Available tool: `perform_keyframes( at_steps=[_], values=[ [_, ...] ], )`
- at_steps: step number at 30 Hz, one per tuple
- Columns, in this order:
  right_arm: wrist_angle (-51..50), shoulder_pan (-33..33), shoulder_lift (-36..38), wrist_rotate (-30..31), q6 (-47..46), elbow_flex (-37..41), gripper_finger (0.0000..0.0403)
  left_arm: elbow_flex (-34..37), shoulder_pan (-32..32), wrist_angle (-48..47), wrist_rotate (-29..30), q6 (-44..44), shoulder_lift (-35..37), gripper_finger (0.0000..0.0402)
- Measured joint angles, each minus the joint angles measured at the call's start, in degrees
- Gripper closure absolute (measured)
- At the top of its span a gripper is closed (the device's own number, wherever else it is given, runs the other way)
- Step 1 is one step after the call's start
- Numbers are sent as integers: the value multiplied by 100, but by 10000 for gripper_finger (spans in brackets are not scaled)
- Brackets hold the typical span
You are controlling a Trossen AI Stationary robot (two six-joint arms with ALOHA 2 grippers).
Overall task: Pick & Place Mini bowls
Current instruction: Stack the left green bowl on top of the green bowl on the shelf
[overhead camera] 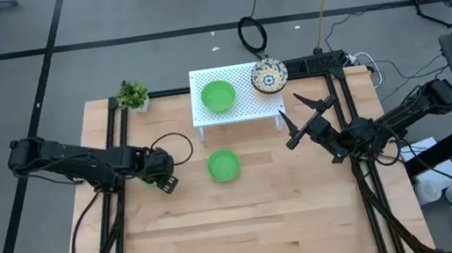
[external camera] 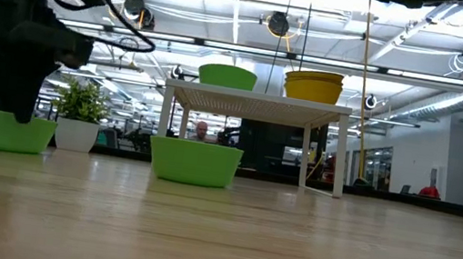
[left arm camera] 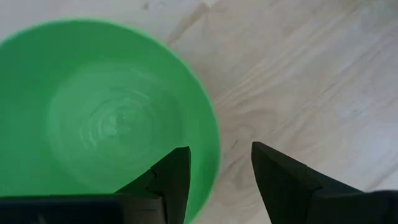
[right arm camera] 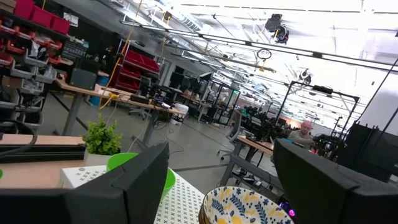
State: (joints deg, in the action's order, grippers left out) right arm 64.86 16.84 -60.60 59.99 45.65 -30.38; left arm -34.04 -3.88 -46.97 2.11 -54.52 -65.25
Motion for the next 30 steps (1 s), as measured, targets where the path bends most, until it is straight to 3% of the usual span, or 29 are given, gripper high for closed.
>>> perform_keyframes(
  at_steps=[11, 15, 20, 24, 30],
  values=[
    [0, 0, 0, 0, 0, 1, 129, 236, 2, 35, -68, -113, 0, 230],
    [0, 1, 0, 0, 0, 0, 129, 236, -3, 33, -567, 337, 0, 273],
    [0, 1, 0, 0, 0, -1, 129, 222, -266, 20, -1382, 1555, 5, 381],
    [0, 0, 0, -2, -2, 1, 129, 216, -471, -352, -1524, 1679, 11, 386],
    [0, 1, -1, 0, -64, 1, 129, 228, -498, -906, -1215, 707, 11, 393]
  ],
)
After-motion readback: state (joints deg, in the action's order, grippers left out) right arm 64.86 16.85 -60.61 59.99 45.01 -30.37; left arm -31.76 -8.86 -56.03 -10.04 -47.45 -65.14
